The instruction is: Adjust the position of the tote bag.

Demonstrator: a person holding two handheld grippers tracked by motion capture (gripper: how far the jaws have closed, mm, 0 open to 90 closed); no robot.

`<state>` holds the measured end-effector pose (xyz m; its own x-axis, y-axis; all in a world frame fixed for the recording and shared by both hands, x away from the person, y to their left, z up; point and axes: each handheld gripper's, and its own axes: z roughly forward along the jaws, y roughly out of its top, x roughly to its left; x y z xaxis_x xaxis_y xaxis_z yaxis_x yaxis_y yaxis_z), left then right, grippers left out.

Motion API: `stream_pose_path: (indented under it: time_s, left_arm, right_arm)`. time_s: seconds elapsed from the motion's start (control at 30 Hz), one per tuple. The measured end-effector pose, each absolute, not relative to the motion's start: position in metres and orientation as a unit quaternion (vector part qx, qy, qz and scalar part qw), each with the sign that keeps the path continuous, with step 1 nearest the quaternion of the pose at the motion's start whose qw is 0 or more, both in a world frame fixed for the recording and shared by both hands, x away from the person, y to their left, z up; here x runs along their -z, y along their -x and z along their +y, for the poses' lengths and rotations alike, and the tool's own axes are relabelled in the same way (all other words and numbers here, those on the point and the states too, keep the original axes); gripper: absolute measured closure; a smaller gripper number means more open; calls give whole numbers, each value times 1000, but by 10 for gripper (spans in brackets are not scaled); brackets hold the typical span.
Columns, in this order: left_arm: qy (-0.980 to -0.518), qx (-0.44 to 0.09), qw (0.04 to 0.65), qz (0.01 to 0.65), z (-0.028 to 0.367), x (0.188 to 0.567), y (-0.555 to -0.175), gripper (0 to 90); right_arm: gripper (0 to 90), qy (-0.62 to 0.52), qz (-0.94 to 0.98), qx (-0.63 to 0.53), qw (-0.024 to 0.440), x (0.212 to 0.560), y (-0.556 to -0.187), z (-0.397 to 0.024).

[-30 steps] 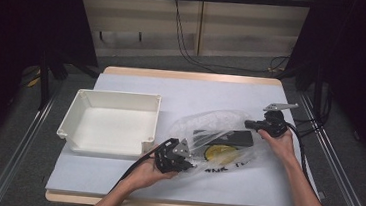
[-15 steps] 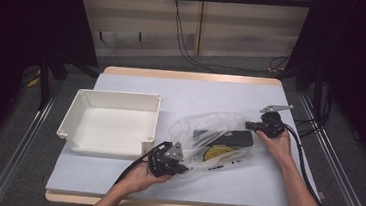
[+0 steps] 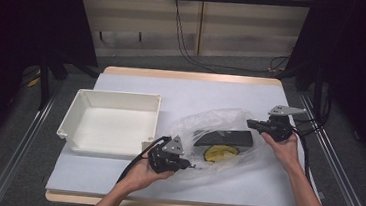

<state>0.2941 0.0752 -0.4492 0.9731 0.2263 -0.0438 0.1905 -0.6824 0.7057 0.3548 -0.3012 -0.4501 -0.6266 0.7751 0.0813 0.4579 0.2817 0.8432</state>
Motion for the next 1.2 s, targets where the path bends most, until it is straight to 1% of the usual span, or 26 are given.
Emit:
stream_pose_path:
  time_s: [0.13,0.3,0.57,0.7,0.83,1.1,1.2]
  left_arm:
    - [-909,-28,401,109,77,438,-292,867]
    - [-903,-30,413,113,78,430,-294,867]
    - [-897,-40,425,117,65,418,-308,870]
    - [-903,-44,412,110,52,414,-318,872]
    - [-918,-50,380,106,42,418,-333,872]
    - [-915,-65,370,148,41,418,-360,889]
    - [-917,-84,356,160,42,416,-370,895]
  right_arm:
    - [900,-388,779,-460,175,444,-349,-300]
    - [900,-373,778,-476,167,433,-333,-298]
    - [900,-343,802,-465,151,437,-303,-283]
    - [900,-338,809,-459,143,444,-292,-278]
    - [900,-339,815,-448,144,451,-288,-278]
    - [900,-342,818,-440,143,458,-286,-282]
    - [900,-344,819,-437,141,460,-285,-285]
